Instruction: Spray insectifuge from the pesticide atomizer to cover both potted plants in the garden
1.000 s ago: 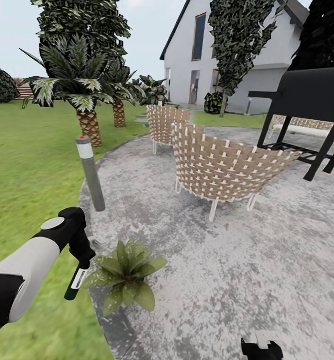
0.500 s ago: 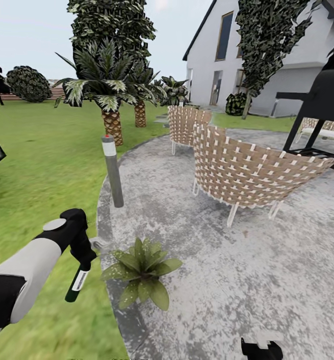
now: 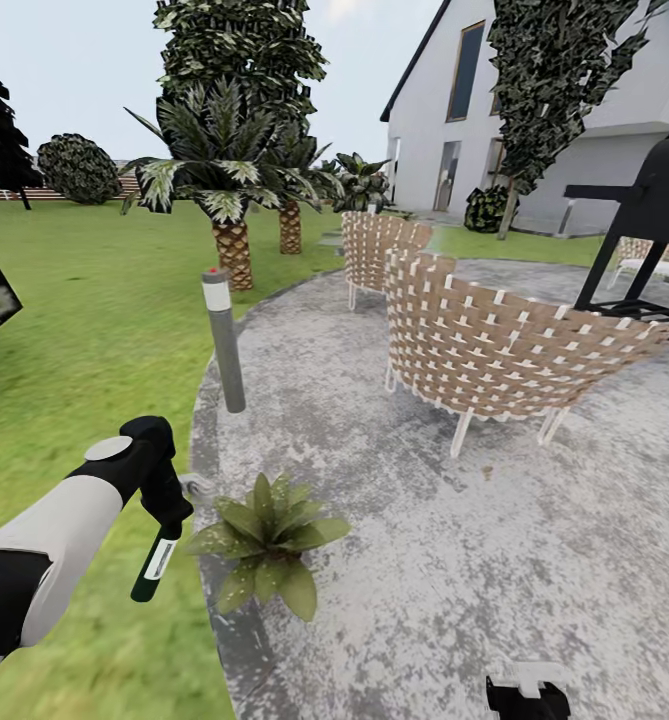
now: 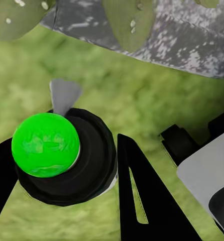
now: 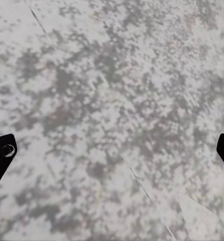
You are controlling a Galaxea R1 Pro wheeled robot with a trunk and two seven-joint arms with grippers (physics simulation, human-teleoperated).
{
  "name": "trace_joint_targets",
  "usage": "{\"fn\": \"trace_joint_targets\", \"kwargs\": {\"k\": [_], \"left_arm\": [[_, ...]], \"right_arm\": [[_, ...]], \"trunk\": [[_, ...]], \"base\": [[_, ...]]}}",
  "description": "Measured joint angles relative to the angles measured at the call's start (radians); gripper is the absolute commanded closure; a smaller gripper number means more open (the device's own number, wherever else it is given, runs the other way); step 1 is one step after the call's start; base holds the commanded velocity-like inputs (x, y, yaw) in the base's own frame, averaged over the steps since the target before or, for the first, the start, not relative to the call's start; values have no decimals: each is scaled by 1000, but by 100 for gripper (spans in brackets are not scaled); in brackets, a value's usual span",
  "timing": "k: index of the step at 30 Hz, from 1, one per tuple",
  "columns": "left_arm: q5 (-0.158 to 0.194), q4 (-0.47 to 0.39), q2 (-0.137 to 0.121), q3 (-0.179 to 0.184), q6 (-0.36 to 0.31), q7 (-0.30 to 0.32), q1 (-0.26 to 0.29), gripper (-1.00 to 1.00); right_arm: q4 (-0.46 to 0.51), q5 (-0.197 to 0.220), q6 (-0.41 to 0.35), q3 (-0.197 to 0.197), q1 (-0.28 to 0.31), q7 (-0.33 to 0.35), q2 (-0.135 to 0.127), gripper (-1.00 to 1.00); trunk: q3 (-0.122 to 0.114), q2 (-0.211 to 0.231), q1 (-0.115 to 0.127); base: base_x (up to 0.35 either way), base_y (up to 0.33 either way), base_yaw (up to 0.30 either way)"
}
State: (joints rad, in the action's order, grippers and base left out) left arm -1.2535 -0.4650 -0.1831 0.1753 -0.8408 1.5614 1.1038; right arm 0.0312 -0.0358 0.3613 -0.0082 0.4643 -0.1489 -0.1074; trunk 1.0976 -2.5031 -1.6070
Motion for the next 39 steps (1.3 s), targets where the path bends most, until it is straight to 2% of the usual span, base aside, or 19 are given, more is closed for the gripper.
{"fn": "trace_joint_targets", "kwargs": {"k": [7,12,17,22,25,28,39], "left_arm": [[0,2,-1,0,0,0,0,100],[0,3,-1,0,-3,0,0,100],[0,2,0,1,-3,0,0,100],[-1,11,-4,2,-3,0,-3,100],[0,2,-9,3,-1,0,-53,100],[0,0,-11,4,0,0,-70,100],[0,-1,-10,1,0,0,-73,100]], "right_arm": [[0,1,0,0,0,-2,1,-100],[0,1,0,0,0,-1,1,-100],[0,1,0,0,0,-1,1,-100],[0,1,0,0,0,-1,1,-100],[0,1,0,0,0,-1,1,-100],[0,1,0,0,0,-1,1,-100],[0,1,0,0,0,-1,1,-100]], "trunk": [[0,0,0],[0,0,0],[0,0,1],[0,0,0],[0,0,0],[0,0,0],[0,0,0]], "base": [[24,-273,191],[222,-184,276],[281,-15,245],[25,0,26],[1,0,209],[0,0,266],[0,0,273]]}}
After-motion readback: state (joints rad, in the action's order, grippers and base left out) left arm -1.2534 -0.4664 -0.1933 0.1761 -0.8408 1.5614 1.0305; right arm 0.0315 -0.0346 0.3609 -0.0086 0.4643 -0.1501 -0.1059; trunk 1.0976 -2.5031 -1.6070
